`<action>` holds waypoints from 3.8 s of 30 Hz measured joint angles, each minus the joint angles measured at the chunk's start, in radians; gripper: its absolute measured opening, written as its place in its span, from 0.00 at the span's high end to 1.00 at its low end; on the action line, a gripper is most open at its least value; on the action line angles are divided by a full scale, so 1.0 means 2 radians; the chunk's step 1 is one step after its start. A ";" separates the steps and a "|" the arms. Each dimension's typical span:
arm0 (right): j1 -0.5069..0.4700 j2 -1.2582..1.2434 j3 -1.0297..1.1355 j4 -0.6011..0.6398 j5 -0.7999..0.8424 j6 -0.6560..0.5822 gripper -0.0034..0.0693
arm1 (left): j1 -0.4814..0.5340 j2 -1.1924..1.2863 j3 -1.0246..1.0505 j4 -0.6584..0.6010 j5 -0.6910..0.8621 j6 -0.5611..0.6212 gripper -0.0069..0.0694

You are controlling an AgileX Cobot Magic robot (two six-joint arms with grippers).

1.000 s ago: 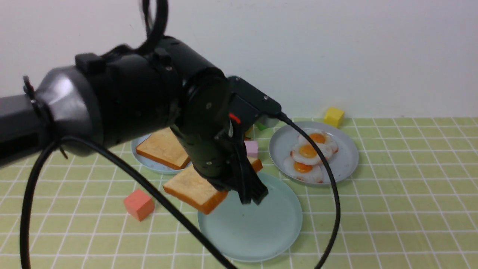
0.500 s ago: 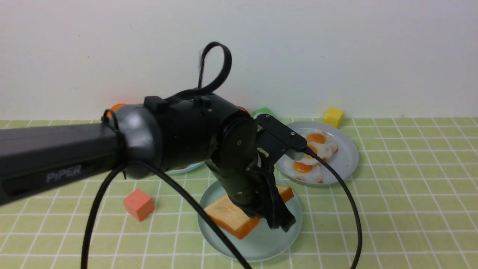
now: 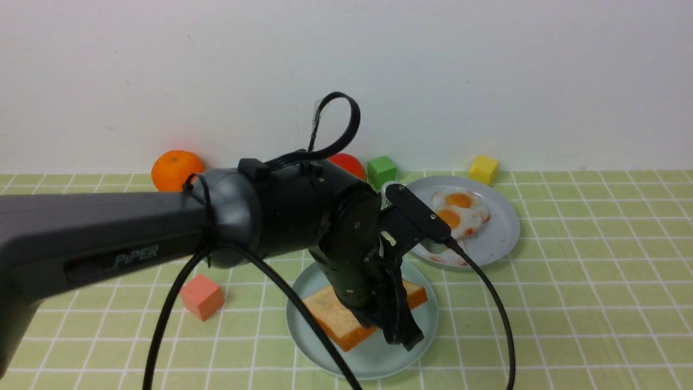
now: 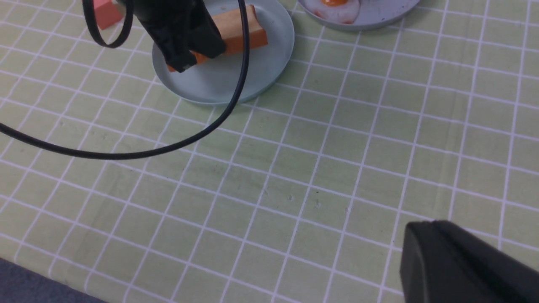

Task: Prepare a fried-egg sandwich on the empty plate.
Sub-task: Use the left arm to put a slice of bread into the empty plate in the middle, then use the right arm to grab a fried egg, then use the right arm to place the fried egg on the slice of bread in the middle

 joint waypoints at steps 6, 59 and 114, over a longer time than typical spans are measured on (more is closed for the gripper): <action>0.000 0.000 0.000 0.001 0.000 0.000 0.91 | 0.000 0.002 -0.001 0.000 0.033 -0.015 0.33; -0.069 0.860 -0.315 0.295 -0.272 0.002 0.45 | 0.000 -0.687 0.364 -0.031 -0.136 -0.156 0.93; 0.001 0.663 -0.192 0.382 -0.220 -0.134 0.84 | 0.000 -0.687 0.364 -0.025 -0.105 -0.156 0.92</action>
